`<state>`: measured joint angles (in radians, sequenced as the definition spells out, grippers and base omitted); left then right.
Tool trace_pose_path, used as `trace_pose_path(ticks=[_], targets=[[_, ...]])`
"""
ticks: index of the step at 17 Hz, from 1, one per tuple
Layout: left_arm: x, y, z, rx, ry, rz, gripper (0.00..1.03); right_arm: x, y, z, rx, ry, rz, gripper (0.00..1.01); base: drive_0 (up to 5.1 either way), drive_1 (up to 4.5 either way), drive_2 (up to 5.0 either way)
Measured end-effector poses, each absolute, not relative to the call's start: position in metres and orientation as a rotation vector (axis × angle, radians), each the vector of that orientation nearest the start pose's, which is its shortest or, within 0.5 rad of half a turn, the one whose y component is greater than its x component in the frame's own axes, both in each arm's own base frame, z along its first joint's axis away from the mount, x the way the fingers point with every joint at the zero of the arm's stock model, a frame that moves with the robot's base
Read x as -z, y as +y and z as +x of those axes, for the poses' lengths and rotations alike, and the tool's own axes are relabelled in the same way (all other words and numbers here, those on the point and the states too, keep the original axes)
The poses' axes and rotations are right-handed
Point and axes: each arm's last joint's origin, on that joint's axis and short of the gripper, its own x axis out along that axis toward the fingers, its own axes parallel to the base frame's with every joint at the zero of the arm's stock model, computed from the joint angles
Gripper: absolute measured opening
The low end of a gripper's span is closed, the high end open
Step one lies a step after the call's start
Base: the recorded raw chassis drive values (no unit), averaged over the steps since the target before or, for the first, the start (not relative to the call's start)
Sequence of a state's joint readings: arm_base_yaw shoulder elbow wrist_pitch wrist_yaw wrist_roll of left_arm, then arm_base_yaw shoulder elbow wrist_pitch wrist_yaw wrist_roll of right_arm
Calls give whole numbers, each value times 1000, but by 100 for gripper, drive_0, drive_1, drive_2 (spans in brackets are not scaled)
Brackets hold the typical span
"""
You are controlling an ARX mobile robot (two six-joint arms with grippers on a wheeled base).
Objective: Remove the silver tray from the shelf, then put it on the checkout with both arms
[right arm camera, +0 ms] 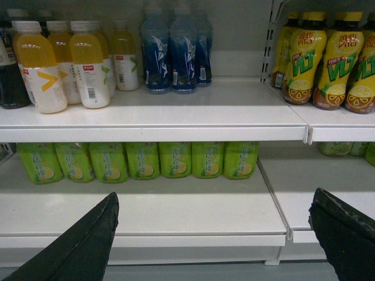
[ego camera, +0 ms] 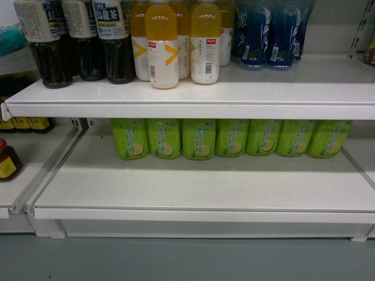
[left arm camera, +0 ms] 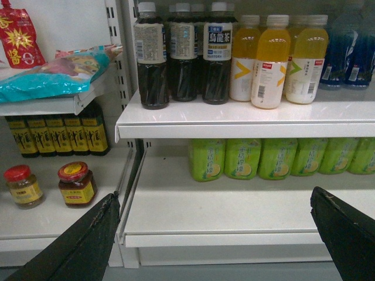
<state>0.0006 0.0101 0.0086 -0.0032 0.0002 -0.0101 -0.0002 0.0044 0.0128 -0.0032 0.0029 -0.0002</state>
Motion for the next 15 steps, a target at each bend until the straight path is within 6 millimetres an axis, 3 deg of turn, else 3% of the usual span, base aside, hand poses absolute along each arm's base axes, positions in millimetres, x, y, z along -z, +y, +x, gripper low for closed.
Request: trace_pose_path(ticks=[15], targets=[[-165, 0, 98, 0, 5, -10, 98, -167, 0, 97, 3, -5, 0, 98, 0, 0, 0]])
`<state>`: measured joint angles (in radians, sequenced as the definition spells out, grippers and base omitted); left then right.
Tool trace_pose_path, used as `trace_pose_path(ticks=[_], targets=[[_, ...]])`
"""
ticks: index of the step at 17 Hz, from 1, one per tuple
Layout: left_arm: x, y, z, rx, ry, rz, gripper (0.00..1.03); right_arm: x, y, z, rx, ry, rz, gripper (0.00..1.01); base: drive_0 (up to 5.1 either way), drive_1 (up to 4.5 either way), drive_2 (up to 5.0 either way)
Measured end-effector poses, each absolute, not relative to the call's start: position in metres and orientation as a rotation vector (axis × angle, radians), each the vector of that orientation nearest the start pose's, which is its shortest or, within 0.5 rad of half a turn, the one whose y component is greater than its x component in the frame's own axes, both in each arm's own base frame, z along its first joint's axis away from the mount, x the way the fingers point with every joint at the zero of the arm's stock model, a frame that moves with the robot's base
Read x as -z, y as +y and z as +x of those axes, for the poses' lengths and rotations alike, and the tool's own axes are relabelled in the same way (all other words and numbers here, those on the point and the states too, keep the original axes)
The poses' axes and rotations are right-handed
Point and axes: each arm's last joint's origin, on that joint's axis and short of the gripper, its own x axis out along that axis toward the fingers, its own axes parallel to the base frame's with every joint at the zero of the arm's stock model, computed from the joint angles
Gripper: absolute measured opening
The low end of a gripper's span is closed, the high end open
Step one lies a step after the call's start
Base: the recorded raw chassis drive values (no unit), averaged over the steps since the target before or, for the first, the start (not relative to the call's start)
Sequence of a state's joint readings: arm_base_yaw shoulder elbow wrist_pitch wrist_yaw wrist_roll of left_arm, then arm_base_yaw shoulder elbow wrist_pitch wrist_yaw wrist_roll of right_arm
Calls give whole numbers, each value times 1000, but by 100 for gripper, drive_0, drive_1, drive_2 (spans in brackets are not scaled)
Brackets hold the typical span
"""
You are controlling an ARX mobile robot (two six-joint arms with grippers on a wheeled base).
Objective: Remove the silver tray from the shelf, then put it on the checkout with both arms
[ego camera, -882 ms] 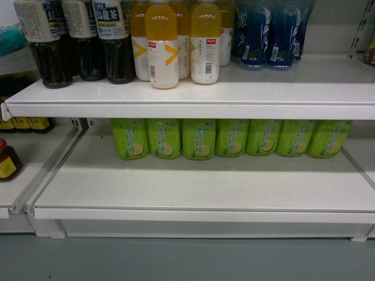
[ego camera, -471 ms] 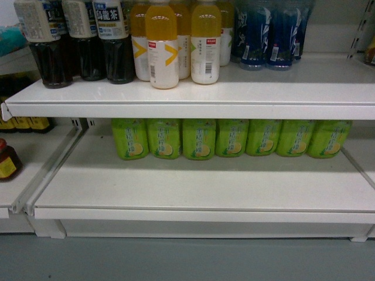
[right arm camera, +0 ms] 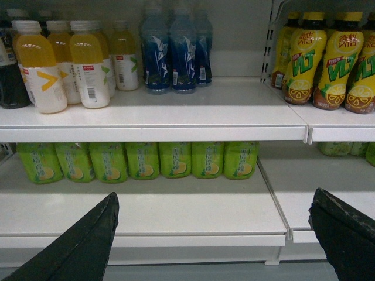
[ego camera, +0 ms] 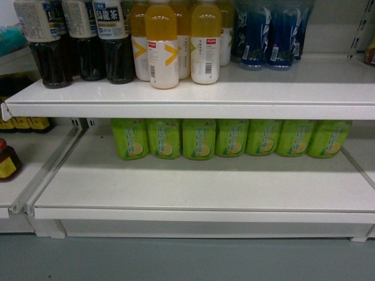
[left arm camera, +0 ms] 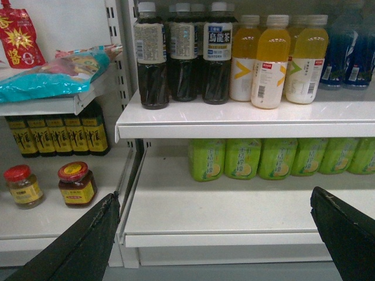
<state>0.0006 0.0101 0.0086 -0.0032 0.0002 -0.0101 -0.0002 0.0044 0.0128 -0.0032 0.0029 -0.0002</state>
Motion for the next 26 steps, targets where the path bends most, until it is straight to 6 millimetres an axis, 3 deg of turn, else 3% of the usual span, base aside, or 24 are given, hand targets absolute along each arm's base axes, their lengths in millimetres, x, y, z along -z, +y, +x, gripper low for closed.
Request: trace_pose_path(ticks=[26], targets=[[-166, 0, 98, 0, 1, 1, 98, -167, 0, 97, -1, -8, -1, 98, 0, 0, 0]])
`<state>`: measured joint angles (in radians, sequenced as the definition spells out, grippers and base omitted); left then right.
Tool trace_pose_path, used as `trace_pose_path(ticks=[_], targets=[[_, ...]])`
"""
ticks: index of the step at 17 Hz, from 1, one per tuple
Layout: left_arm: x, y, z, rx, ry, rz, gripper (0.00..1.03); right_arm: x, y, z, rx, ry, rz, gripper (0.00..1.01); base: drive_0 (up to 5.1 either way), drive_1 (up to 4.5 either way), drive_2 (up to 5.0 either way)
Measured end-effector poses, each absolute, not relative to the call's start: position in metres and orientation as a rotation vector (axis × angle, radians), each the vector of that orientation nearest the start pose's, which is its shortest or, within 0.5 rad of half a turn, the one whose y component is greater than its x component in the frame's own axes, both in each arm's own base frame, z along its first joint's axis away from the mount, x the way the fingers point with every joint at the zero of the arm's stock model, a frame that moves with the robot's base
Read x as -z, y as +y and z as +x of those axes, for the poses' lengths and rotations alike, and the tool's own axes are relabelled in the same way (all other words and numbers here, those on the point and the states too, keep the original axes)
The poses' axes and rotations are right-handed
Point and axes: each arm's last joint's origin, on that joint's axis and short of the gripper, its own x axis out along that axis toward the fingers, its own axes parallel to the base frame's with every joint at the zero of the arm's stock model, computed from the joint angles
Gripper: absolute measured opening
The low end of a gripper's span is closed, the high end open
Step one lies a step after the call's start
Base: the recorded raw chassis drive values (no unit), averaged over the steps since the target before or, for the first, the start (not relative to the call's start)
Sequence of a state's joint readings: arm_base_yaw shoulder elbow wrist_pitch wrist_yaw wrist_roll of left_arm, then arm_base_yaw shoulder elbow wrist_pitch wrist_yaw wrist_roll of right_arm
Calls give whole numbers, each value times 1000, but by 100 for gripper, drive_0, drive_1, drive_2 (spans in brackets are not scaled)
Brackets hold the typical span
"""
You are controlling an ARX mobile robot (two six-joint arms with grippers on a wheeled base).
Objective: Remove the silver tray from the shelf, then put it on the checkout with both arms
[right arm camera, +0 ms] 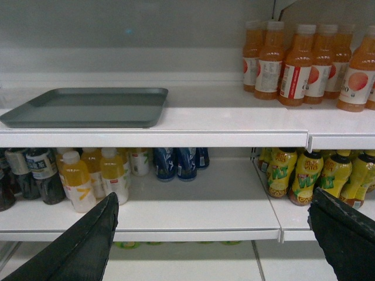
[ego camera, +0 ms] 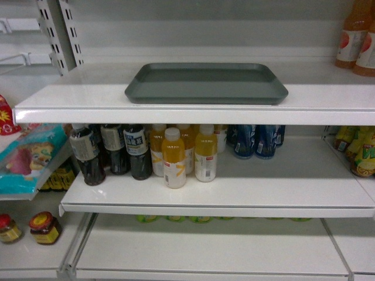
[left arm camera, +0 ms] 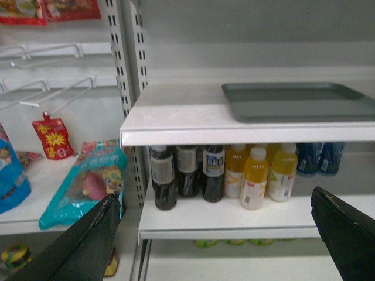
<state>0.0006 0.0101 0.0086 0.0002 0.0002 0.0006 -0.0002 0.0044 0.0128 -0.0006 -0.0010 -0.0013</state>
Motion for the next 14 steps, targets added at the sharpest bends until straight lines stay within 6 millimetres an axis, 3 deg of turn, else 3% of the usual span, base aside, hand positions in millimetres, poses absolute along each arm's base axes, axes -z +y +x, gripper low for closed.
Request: trace_pose_path(ticks=[14], targets=[[-165, 0, 98, -1, 5, 0, 98, -167, 0, 97, 0, -5, -1, 98, 0, 0, 0]])
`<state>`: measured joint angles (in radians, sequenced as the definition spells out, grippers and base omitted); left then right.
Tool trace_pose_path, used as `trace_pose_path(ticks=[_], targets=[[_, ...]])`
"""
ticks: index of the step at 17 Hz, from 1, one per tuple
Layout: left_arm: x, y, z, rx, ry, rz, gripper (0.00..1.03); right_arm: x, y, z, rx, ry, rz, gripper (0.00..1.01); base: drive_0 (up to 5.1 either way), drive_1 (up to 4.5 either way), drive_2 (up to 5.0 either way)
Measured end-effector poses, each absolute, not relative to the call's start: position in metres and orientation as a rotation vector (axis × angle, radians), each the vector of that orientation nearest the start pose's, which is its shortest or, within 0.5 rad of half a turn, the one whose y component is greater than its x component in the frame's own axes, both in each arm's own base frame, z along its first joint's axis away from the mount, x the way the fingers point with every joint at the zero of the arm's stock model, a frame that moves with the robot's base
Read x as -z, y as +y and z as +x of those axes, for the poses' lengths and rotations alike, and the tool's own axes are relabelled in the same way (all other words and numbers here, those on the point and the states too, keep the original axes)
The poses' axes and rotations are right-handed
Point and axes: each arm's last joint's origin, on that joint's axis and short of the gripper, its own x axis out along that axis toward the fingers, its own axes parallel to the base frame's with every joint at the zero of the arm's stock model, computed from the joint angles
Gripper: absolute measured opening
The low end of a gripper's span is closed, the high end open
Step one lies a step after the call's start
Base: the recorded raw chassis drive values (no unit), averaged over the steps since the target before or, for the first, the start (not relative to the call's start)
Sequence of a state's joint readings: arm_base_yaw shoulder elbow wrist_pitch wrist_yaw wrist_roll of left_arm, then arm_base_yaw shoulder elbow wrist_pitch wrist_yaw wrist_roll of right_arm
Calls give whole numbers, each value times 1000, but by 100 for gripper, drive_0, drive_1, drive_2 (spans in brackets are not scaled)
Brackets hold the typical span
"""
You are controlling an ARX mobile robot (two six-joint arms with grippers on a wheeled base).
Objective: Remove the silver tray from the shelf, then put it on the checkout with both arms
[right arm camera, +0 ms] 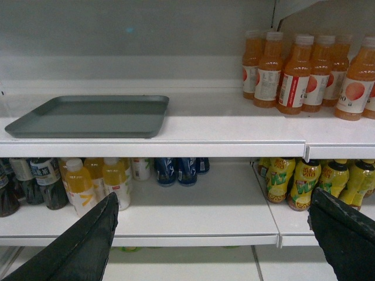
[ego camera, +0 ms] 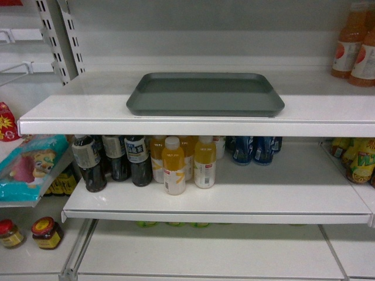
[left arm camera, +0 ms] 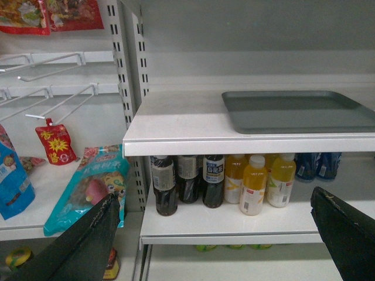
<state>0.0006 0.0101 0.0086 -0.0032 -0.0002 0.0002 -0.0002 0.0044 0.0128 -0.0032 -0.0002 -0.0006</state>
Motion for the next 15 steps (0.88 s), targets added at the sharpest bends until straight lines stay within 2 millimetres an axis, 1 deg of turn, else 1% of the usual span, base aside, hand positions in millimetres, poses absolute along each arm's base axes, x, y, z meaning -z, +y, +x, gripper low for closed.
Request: trace_pose_path(ticks=[4, 5, 15], targets=[[-165, 0, 98, -1, 5, 1, 98, -167, 0, 97, 0, -5, -1, 98, 0, 0, 0], [-165, 0, 98, -1, 5, 0, 98, -167, 0, 97, 0, -5, -1, 98, -1, 290, -292], [-165, 0, 98, -1, 4, 0, 98, -167, 0, 97, 0, -4, -1, 98, 4, 435, -426]])
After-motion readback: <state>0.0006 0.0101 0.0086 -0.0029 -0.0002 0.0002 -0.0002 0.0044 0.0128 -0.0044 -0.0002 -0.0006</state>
